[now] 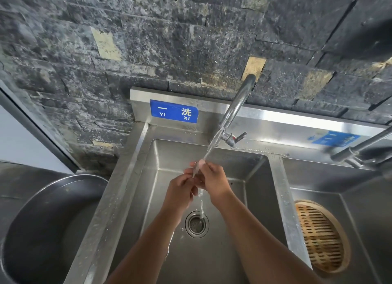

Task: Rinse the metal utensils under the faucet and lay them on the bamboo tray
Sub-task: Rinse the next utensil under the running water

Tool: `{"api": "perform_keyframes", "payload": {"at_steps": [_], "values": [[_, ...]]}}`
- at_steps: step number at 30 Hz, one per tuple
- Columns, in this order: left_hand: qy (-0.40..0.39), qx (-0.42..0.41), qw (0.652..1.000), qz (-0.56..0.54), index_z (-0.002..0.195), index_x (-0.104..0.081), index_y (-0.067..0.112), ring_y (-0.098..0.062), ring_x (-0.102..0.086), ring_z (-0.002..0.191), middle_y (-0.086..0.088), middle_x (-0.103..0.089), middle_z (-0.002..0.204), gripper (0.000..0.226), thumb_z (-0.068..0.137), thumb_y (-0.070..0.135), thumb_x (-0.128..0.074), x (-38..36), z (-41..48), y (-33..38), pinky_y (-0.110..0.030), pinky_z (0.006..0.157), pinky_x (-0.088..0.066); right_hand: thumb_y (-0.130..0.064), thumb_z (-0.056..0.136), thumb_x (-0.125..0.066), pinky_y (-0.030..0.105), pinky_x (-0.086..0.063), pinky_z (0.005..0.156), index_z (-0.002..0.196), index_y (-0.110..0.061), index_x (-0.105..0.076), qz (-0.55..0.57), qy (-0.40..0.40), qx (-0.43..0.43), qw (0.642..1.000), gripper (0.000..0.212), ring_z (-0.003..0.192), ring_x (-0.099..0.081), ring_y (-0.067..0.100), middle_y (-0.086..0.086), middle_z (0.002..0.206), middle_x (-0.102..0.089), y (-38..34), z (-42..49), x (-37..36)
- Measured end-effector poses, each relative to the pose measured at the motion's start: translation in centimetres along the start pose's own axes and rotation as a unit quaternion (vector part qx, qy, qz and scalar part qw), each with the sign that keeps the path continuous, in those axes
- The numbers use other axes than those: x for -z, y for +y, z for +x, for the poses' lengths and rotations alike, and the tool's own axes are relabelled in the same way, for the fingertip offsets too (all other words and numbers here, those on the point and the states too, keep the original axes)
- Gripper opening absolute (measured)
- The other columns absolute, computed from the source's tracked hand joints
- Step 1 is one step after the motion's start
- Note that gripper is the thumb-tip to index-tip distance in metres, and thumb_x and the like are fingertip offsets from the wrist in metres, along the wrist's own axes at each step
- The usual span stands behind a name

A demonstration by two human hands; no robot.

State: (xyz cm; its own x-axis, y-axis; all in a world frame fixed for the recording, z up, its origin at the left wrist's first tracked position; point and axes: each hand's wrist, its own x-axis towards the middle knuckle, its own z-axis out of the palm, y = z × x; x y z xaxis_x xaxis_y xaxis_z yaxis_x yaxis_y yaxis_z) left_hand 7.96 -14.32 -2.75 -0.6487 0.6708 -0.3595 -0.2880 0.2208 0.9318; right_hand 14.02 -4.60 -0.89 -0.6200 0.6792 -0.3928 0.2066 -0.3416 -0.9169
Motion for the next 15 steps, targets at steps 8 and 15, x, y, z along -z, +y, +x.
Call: {"api": "perform_keyframes", "payload": {"at_steps": [8,15], "values": [[-0.026,-0.077,0.996,0.027,0.081,-0.065,-0.002,-0.008,-0.045,0.039,-0.003,-0.059,0.056,0.032,0.102,0.005,-0.041,-0.6,0.6,0.3,-0.017,0.038,-0.032,-0.007,0.092,-0.061,0.03,-0.04,0.043,0.069,0.004,-0.058,-0.083,0.029,0.063,0.994,0.026,0.04,-0.049,0.023,0.012,0.051,-0.053,0.4,0.3,0.6],[-0.038,-0.096,0.994,0.048,0.077,-0.062,0.002,-0.007,-0.044,0.039,-0.001,-0.056,0.054,0.036,0.104,0.008,-0.037,-1.3,0.8,1.5,-0.016,0.04,-0.033,-0.011,0.091,-0.055,0.026,-0.037,0.039,0.058,-0.004,-0.063,-0.093,0.06,0.048,0.993,0.034,0.034,-0.048,0.026,0.013,0.044,-0.048,-1.2,1.3,0.8]]}}
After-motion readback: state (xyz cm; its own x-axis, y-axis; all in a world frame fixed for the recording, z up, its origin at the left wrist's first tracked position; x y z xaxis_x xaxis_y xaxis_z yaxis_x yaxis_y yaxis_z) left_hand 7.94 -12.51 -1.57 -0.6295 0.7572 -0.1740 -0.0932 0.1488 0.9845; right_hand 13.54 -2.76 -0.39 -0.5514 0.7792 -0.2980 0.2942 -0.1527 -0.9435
